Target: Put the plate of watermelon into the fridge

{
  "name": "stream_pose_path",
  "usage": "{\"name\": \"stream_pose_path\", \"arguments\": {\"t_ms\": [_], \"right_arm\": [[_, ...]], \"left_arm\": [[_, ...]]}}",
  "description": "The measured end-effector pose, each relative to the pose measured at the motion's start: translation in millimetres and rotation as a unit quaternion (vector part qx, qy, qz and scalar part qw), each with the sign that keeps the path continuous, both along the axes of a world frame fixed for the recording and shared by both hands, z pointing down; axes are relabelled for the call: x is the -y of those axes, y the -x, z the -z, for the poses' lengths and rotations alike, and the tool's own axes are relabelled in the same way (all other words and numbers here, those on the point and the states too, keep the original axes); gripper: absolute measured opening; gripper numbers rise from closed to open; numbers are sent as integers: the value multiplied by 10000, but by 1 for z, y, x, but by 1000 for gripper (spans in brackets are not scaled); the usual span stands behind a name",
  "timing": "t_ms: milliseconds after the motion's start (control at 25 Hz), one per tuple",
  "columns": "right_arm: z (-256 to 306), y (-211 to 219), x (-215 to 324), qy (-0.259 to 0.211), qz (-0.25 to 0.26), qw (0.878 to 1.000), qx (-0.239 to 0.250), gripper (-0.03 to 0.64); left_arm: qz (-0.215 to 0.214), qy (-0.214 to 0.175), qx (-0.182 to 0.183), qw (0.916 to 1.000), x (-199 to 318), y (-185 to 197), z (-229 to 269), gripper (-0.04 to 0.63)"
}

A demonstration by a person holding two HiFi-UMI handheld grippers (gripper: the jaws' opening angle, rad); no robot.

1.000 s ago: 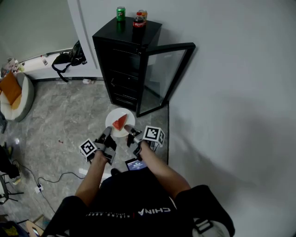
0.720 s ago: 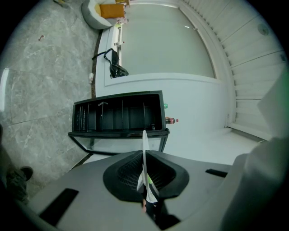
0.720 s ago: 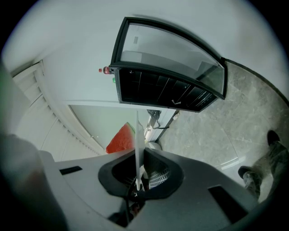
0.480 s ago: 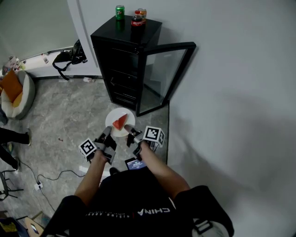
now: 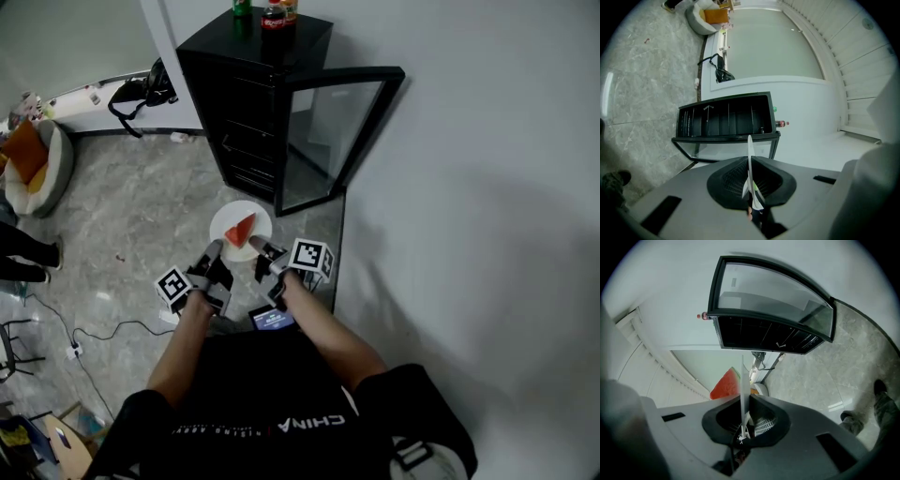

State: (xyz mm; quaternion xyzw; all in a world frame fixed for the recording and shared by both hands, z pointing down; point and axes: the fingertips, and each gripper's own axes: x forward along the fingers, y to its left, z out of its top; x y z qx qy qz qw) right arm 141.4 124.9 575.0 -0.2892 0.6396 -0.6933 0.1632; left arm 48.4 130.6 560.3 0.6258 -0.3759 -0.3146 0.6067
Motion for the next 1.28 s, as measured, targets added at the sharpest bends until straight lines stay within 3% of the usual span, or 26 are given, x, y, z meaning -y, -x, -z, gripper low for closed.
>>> {"name": "stream_pose_path", "arguments": {"t_ms": [360, 600, 1040, 1280], "right_arm": [[-21, 13, 18, 184, -61, 9998, 3, 29], [-26, 51, 52, 204, -111, 9996, -141, 29], [-19, 127, 110, 95, -591, 9979, -265, 29], [-22, 153, 120, 148, -931, 9953, -208, 28]], "left_arm": [[-35, 139, -63, 9999, 19, 13, -22, 29], [-169, 213, -217, 9994, 55, 51, -28, 29], [-754, 109, -224, 9968, 123, 127, -22, 29], [-1109, 20, -232, 9936, 140, 151, -22, 29]]}}
